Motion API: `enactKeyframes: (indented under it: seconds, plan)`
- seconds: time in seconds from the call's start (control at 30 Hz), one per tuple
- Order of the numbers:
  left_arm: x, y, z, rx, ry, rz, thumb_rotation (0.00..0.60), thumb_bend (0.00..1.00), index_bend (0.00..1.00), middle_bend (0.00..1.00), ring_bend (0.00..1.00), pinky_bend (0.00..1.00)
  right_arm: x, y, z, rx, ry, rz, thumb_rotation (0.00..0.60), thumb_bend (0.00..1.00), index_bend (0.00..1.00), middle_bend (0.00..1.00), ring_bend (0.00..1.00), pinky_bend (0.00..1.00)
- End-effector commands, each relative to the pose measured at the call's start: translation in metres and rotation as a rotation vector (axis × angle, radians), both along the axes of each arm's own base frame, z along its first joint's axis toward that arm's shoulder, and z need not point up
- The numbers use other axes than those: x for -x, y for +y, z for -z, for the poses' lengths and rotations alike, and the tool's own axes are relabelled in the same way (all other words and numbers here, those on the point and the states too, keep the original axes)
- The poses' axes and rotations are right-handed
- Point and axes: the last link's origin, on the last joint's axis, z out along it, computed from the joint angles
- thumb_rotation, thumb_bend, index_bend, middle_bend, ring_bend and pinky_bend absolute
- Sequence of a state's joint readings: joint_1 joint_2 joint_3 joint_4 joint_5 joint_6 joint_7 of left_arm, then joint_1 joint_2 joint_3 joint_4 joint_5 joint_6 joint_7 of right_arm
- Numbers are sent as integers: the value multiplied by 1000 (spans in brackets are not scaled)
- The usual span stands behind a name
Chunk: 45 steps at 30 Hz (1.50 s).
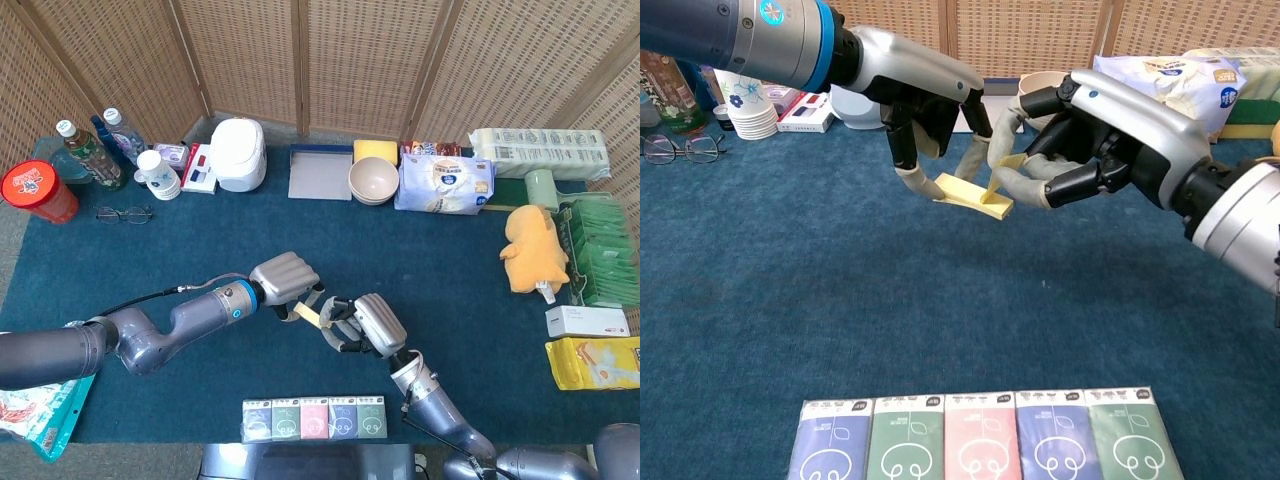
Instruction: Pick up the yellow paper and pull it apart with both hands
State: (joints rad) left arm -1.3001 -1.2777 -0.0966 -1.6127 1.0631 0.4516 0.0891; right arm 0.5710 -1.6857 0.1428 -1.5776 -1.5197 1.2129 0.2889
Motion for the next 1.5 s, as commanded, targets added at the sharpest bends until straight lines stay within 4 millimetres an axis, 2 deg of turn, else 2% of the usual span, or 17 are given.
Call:
enactKeyframes:
  seconds: [0.03, 0.73, 0.93, 0.97, 1.03, 1.1, 1.13, 1.2, 1.27, 1.3, 1.37, 1.5]
  plan:
    - [1, 0, 0, 0, 3, -3, 600, 370, 623, 1000, 1000, 1000, 1, 0, 0, 1, -1, 2, 600, 461, 768, 1000, 1000, 1000]
    - [34, 5, -5, -25, 39, -72, 600, 371, 623, 1000, 1000, 1000, 13, -3, -12, 23, -3, 33, 600, 477, 798, 1000, 1000, 1000]
    - [53, 11, -14, -66, 52, -98, 600, 371, 623, 1000, 1000, 1000, 24, -5, -19, 43, 18, 57, 600, 477, 781, 1000, 1000, 1000]
    - [66, 17, -20, -103, 59, -119, 600, 371, 623, 1000, 1000, 1000, 35, -7, -23, 51, 39, 82, 600, 477, 765, 996, 1000, 1000]
    - [75, 19, -23, -125, 50, -137, 600, 371, 623, 1000, 1000, 1000, 42, -8, -25, 40, 55, 93, 600, 477, 710, 965, 991, 993]
    - [81, 21, -25, -146, 45, -146, 600, 369, 622, 1000, 1000, 1000, 49, -8, -26, 22, 76, 104, 600, 477, 585, 864, 920, 947]
    - [84, 23, -26, -156, 44, -150, 600, 368, 621, 1000, 1000, 1000, 52, -8, -27, 14, 83, 110, 600, 477, 486, 773, 838, 895]
    - [87, 25, -27, -174, 38, -159, 600, 366, 616, 1000, 1000, 1000, 57, -9, -27, -2, 101, 119, 600, 475, 273, 568, 636, 747]
    - [90, 27, -26, -185, 34, -164, 600, 365, 609, 1000, 1000, 1000, 59, -9, -28, -18, 101, 123, 600, 469, 135, 419, 472, 579]
    - [90, 27, -25, -192, 34, -161, 600, 364, 602, 1000, 1000, 1000, 60, -9, -29, -21, 94, 124, 600, 465, 91, 357, 397, 491]
    - [89, 27, -23, -197, 34, -154, 600, 363, 587, 996, 1000, 1000, 63, -10, -30, -17, 89, 127, 600, 462, 43, 293, 314, 402]
    - [85, 26, -19, -203, 31, -138, 600, 362, 569, 963, 977, 1000, 67, -10, -32, -10, 82, 133, 600, 460, 10, 258, 249, 353]
